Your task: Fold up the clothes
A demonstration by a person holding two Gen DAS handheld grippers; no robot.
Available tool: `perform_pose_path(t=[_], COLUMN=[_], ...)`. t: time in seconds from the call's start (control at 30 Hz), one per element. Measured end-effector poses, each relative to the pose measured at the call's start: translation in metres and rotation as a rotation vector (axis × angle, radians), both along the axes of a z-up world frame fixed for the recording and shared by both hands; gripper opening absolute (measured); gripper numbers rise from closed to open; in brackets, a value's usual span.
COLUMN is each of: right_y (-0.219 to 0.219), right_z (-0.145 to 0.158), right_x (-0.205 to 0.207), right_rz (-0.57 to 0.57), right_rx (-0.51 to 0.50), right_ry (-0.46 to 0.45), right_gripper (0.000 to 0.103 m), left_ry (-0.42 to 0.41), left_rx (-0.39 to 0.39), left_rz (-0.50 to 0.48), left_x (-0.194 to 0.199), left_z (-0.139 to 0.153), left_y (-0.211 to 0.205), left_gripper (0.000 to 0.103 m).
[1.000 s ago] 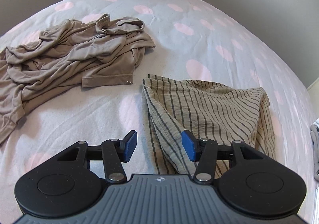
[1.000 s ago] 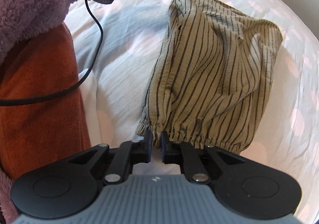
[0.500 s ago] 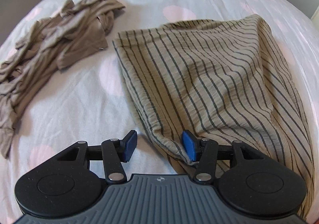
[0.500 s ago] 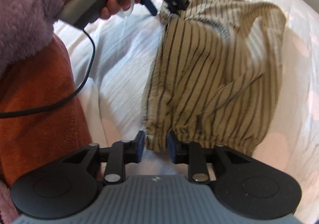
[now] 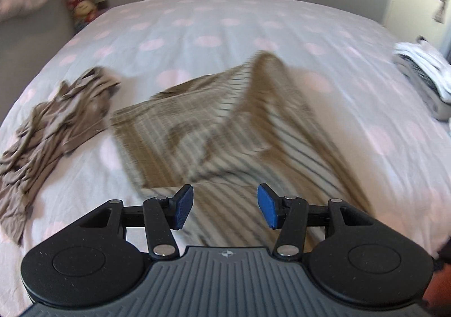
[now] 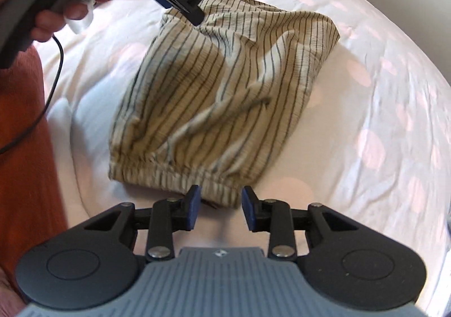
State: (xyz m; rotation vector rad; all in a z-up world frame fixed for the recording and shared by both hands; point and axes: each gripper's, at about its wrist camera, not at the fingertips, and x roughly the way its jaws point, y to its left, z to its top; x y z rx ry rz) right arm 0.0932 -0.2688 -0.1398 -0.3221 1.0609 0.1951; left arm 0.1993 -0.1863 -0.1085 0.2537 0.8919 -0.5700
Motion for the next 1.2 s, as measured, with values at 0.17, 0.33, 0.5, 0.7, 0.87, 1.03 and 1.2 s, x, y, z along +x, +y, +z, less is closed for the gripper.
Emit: perform_pose_path(t=[0.17,0.33,0.5,0.7,0.87,1.03,1.2], right_y=[0.002,0.005,0.005,0.008,0.008,0.003,0.001], right_z=[-0.001,-0.006,-0.010,-0.008,-0.007,-0.013,-0.015], right_x=[-0.008,-0.008,-0.008,-0.012,-0.017,-0.017,-0.021], right_rz=[0.171,0.305,0.402,0.492,0.536,0.566,0.569], right_rx=[-0.080,-0.137,-0.189,-0.193,-0.192,-0.179,-0.130], right_ry=[-0.006,-0.011,-0.035,-0.051,-0.076,-0.097,-0.116], right_gripper=[0.036,0.036,0.039,0.049,0.049,0.049,0.049], left_ry=[0.020,0.023,0.034,0.055,0.081,0.087,0.147], left_rx=[0.071,0.115,0.178,0.204,0.181,0.220,0.243], left_rz=[-0.127,-0.199,-0.257,-0.329,-0.388,-0.443,-0.456], left_x=[-0.025,-0.047,-0.072,-0.087,-0.091,-0.097,-0.092], left_z=[-0.012,-0.016,-0.021,-0.025,-0.025,-0.028,-0.036], left_y=[-0.021,-0.027,-0.034,-0.039,-0.038,-0.041,-0.043], left_gripper=[0.048,0.048,0.048,0.048,0.048,0.048,0.048])
